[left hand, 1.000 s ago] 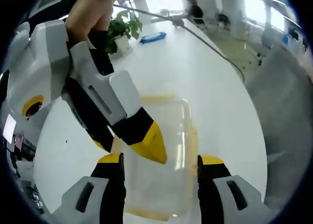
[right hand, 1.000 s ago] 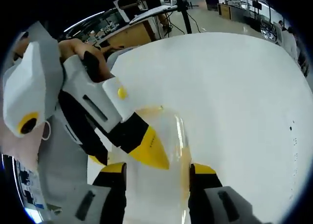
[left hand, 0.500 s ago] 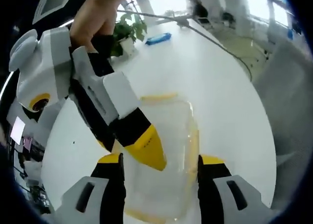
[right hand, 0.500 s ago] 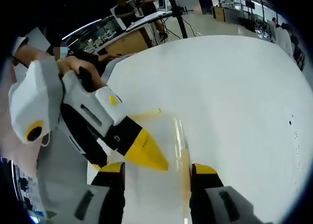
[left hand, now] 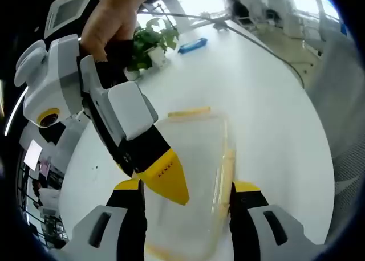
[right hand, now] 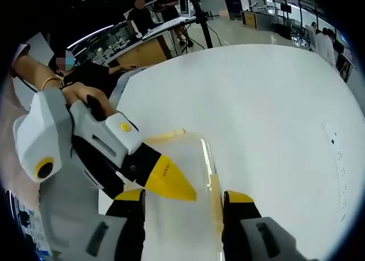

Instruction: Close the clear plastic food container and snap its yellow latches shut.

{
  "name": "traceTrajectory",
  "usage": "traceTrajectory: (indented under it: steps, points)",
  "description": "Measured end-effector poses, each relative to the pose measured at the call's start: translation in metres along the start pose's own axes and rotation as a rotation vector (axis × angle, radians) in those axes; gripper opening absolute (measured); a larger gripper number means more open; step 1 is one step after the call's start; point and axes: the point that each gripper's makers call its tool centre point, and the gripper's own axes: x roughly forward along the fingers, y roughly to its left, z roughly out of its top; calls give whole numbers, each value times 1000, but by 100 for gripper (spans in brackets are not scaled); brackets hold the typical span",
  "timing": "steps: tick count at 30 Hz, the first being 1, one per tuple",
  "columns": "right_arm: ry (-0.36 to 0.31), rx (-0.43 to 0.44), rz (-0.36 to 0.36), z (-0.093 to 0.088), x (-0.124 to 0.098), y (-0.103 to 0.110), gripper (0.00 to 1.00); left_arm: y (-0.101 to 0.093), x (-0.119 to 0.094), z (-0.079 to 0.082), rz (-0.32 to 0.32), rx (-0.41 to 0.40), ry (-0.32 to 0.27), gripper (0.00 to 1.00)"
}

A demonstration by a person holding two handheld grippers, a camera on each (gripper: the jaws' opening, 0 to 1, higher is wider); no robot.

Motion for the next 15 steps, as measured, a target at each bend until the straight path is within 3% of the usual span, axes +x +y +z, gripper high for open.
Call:
traceTrajectory:
  steps: [7,15]
  points:
    - [19,-33,-51,0,-3,2,51,-2,0,0,-7,3,13,56]
    - [-4,8,-138,0,-7,1,52,-2,-2,1,-29,-3,6,56]
